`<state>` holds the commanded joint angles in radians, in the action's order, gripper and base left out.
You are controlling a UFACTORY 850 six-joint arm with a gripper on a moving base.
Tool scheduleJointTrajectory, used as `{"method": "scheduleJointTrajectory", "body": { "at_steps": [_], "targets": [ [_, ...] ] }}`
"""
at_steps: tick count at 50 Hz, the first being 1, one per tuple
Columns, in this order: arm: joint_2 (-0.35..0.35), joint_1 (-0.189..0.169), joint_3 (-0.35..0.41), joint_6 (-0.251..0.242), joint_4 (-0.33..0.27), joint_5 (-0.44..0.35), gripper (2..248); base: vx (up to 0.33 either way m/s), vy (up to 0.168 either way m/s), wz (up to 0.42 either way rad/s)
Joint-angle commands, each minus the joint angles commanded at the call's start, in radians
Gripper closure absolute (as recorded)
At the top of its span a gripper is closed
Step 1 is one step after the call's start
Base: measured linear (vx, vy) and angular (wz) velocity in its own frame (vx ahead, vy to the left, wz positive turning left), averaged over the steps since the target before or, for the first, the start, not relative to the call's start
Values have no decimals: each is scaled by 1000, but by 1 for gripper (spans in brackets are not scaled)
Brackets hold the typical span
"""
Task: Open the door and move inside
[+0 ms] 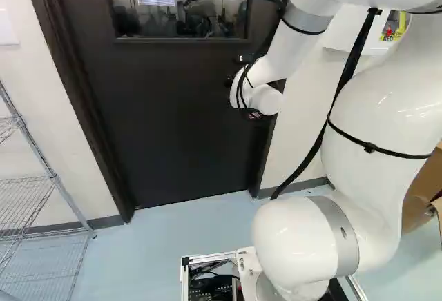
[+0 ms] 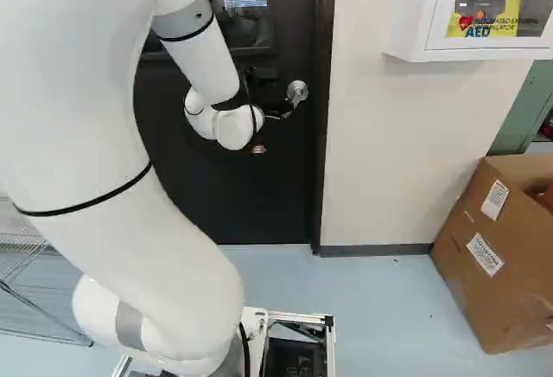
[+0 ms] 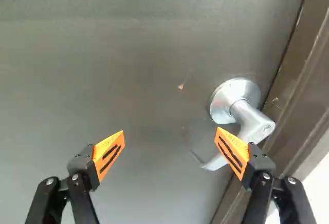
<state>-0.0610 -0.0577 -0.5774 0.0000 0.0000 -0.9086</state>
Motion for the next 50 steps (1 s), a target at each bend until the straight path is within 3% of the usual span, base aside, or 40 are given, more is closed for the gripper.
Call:
{"method": "scheduleJointTrajectory", "body": {
  "at_steps": [50],
  "targets": [
    [-61, -8, 5, 0, 0, 0, 3, 0, 0, 0]
  ]
}}
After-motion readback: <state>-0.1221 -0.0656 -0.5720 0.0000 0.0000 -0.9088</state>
